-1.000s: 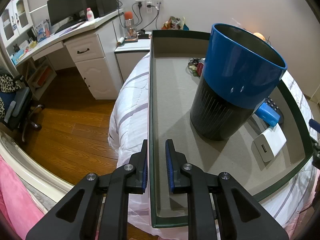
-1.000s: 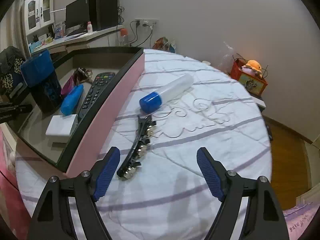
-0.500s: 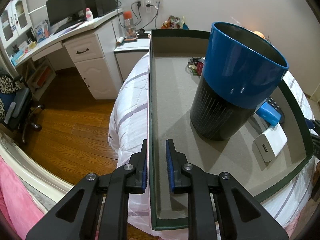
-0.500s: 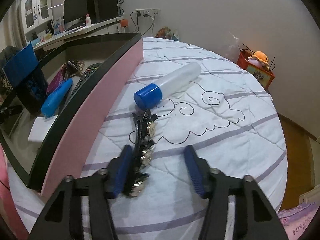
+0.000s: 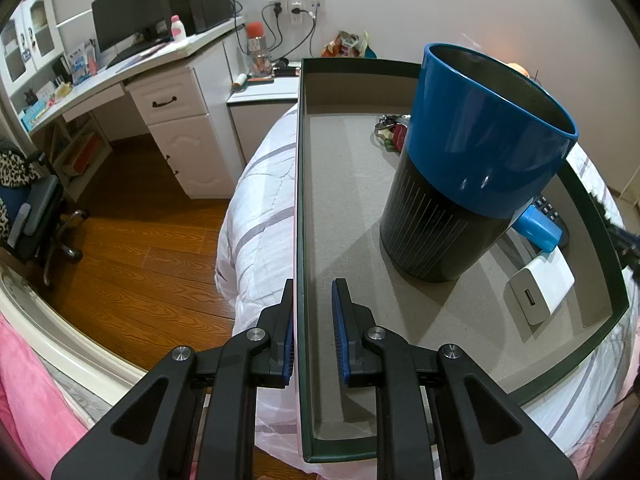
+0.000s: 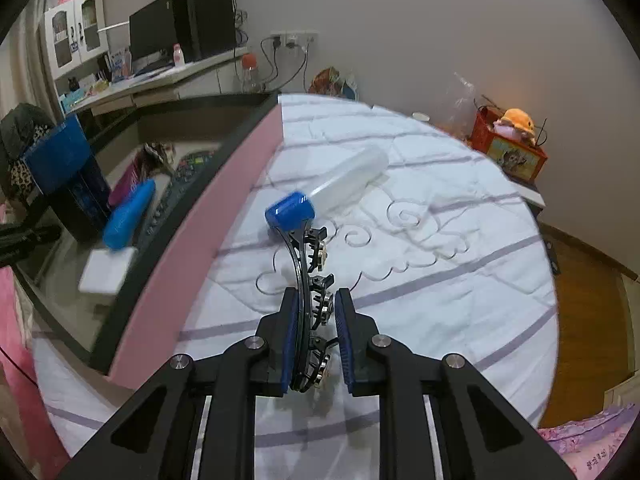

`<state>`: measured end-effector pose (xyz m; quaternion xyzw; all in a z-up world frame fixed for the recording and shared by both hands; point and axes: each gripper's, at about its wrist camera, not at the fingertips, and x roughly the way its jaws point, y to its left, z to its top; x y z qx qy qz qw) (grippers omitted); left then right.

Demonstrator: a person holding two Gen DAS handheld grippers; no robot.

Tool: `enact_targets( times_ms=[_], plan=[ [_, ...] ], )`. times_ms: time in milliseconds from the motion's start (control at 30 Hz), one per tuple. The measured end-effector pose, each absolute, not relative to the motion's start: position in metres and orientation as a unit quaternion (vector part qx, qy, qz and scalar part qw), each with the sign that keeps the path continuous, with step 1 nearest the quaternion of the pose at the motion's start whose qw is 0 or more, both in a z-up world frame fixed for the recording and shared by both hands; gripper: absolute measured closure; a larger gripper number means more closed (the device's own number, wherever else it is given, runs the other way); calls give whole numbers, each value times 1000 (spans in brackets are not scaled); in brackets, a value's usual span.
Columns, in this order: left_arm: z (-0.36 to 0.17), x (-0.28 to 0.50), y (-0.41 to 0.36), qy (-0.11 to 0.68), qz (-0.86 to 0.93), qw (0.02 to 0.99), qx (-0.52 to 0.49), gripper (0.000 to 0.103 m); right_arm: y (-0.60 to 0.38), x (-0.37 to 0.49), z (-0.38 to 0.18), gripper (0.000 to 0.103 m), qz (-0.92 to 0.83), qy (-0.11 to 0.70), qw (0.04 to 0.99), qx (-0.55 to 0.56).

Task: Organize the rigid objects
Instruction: 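Carry the black key bundle into the tray and open the right gripper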

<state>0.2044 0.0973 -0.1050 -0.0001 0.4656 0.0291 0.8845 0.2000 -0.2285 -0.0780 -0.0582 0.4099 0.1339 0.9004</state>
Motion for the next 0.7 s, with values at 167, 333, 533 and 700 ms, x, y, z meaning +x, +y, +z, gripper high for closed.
enact_targets(
  times_ms=[167,333,533,700],
  plan=[
    [-105,204,97,465,29,885,-1,88,-226,193,-51,85,128,377,915,-63],
    [-105,204,97,465,28,885,-1,88,-209,191,-29,85,144,355,921,-67],
    [-107,205,96,466,26,885,-4,88,-174,196,-19,84,177,343,919,-79],
    [-108,206,94,465,25,885,-5,88,-141,204,-19,84,201,344,913,-90]
  ],
)
